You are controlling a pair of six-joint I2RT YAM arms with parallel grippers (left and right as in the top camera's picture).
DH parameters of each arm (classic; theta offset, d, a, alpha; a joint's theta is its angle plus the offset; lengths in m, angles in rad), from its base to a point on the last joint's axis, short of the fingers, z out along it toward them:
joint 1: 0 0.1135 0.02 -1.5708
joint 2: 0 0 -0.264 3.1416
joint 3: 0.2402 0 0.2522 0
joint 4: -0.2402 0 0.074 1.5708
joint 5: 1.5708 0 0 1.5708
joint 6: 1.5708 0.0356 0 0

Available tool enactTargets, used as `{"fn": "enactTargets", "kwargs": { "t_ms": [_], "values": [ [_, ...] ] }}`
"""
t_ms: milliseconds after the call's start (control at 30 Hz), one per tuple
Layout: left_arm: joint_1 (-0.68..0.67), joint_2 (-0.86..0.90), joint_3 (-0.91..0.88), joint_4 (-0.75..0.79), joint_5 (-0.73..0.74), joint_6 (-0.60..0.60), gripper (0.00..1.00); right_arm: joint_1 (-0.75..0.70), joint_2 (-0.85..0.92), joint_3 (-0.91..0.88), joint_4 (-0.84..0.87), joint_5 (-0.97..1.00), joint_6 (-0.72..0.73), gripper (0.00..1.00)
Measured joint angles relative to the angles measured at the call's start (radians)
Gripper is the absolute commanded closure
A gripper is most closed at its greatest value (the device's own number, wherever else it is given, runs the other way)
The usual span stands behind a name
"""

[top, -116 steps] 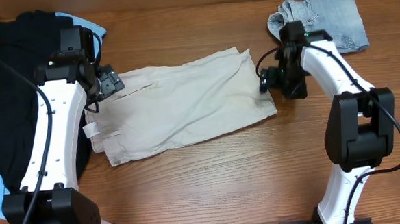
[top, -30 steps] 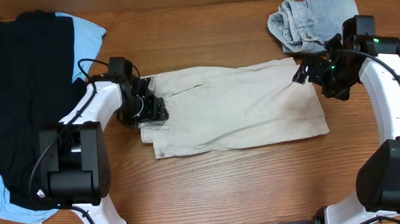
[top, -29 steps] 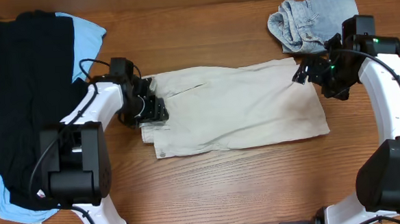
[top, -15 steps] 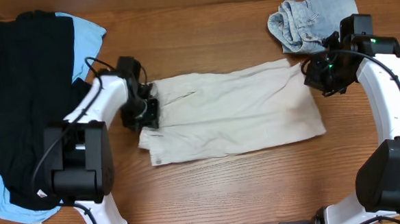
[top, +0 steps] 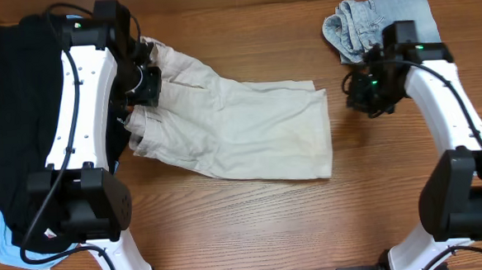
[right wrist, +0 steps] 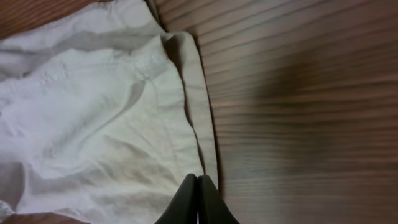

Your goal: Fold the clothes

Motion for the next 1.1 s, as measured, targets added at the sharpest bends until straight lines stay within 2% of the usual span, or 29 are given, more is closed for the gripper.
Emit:
{"fn": "enactTargets", "kwargs": {
  "t_ms": [300,500,667,867,1100],
  "values": [
    [-0.063,0.0,0.048,-0.029,-0.021,0.036,0.96,0.098,0.032,-0.203,0.256,-0.101,0.065,0.96],
    [-0.087,0.0,0.121,-0.048,-0.023,0.035,0.96,0.103,0.058,-0.335,0.396,-0.136,0.118,0.96],
    [-0.114,0.0,0.171,-0.06,-0.024,0.022,0.96,0.101,0.083,-0.365,0.472,-0.161,0.149,0.96],
    [-0.202,0.0,0.172,-0.04,-0.024,-0.052,0.96,0.098,0.093,-0.366,0.493,-0.185,0.191,0.96],
    [-0.345,0.001,0.111,0.095,-0.025,-0.211,0.96,0.095,0.095,-0.366,0.492,-0.193,0.206,0.96]
  ]
}}
